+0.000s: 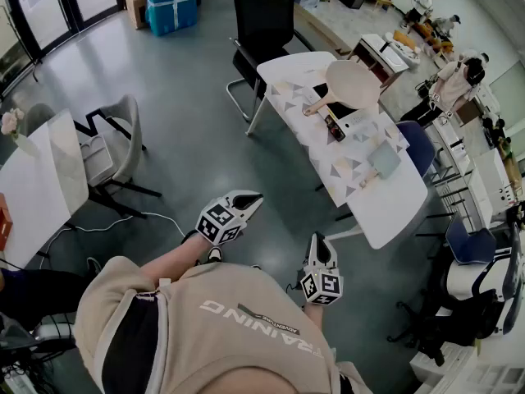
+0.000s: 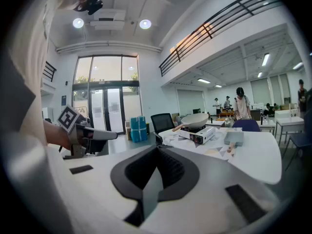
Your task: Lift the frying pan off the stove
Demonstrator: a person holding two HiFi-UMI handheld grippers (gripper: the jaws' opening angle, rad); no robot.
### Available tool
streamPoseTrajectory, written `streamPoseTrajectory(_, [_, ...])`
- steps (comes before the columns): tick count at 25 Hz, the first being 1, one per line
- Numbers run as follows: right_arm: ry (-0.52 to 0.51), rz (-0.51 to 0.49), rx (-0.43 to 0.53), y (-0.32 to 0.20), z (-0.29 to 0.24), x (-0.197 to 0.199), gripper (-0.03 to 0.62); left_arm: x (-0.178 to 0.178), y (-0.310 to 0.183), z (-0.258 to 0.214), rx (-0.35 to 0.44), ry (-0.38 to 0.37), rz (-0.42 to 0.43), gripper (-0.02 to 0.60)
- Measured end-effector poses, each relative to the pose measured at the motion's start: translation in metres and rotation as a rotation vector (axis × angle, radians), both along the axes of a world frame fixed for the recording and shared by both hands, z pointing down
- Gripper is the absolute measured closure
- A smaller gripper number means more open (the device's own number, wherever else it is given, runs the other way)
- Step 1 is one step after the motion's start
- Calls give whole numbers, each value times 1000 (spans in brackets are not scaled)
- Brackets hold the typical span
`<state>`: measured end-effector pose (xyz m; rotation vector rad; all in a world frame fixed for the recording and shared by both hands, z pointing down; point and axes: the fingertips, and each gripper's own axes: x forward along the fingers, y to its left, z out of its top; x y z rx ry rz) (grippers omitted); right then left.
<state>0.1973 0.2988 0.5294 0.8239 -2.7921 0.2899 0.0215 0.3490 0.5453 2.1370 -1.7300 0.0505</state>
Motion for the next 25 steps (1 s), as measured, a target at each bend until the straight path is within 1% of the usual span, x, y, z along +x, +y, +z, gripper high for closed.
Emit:
streamPoseTrajectory(5, [29, -12, 9, 1, 2, -7, 599, 0, 3, 2, 11, -1, 14, 581])
streamPoseTrajectory(7, [16, -4, 16, 1, 1, -15, 599, -8, 4, 4, 7, 22, 13, 581])
streamPoseTrajectory(10, [14, 7, 19, -1, 1, -26, 599, -21, -1, 3, 10, 90, 6, 581])
streamPoseTrajectory(11, [19, 9, 19, -1, 1, -30, 599, -26, -2, 1, 15, 98, 8, 581])
streamPoseTrajectory(14, [28, 2, 16, 4, 6, -48, 597, -36, -3, 2, 25, 86, 34, 581])
streamPoseTrajectory(15, [41, -4, 18, 6, 10, -55, 597, -38, -3, 6, 20, 102, 40, 581])
streamPoseTrajectory(18, [98, -18, 25, 8, 24, -68, 597, -43, -4, 15, 5, 217, 39, 581])
streamPoseTrajectory(19, [103, -18, 14, 6, 28, -71, 597, -43, -6, 17, 3, 233, 39, 581])
streamPoseTrajectory(23, [106, -19, -41, -5, 41, -82, 597, -46, -13, 25, -20, 213, 42, 581])
streamPoseTrajectory(25, [108, -40, -45, -13, 49, -94, 597, -50, -20, 37, -47, 174, 52, 581])
